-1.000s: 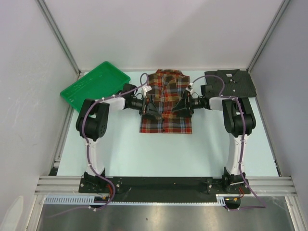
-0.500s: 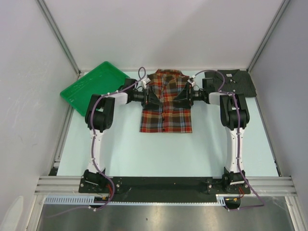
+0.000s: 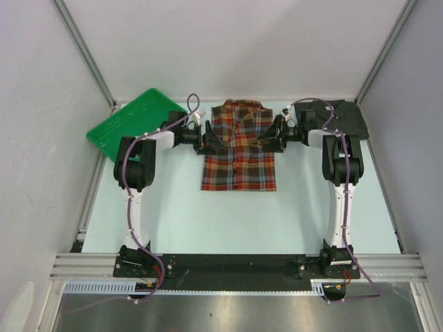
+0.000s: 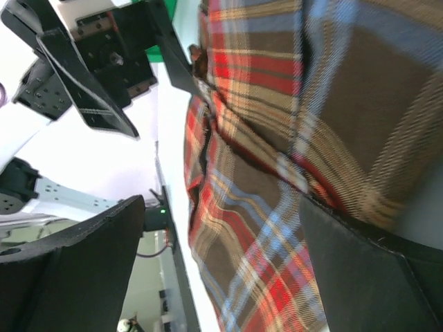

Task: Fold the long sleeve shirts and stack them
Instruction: Fold the shirt

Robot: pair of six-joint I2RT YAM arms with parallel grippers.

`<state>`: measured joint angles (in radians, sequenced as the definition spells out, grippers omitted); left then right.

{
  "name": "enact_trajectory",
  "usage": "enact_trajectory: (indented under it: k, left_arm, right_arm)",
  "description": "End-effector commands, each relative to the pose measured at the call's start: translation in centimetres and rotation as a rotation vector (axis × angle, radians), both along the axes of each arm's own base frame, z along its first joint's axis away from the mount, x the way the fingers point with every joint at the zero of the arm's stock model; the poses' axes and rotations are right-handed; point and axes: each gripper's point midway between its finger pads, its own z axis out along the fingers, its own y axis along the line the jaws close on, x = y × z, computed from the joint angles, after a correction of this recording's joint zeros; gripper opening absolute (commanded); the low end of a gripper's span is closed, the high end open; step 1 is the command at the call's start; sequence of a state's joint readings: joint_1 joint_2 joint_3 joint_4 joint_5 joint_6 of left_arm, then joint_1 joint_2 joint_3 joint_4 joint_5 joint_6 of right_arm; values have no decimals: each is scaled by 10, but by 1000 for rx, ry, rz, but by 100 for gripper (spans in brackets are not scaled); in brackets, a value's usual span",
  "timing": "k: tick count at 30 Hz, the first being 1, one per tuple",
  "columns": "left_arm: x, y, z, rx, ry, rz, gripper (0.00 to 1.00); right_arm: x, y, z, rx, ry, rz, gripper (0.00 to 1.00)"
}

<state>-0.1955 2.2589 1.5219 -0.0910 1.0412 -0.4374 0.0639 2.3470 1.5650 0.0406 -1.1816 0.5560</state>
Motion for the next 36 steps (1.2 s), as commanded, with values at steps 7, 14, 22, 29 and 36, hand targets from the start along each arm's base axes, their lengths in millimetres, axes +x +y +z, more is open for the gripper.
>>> enact_trajectory:
  k: [7,14,22,29,36]
  left_arm:
    - [5,20,15,-5,-37,9,100]
    - [-67,3,71,-113,-53,-160,100]
    - [-109,-7,0,2,100,-156,99]
    - [-108,17,-22,11,136,-121,99]
    - [-144,-34,50,-99,-31,-359,99]
  right_arm:
    - [1,-17,20,-85,-85,18,100]
    - [-56,15,95,8,-121,118,100]
    - [-120,51,18,-17,20,209,100]
    - [-132,13,-29,-109,102,204,100]
    - [-141,25,29,-62,25,246,100]
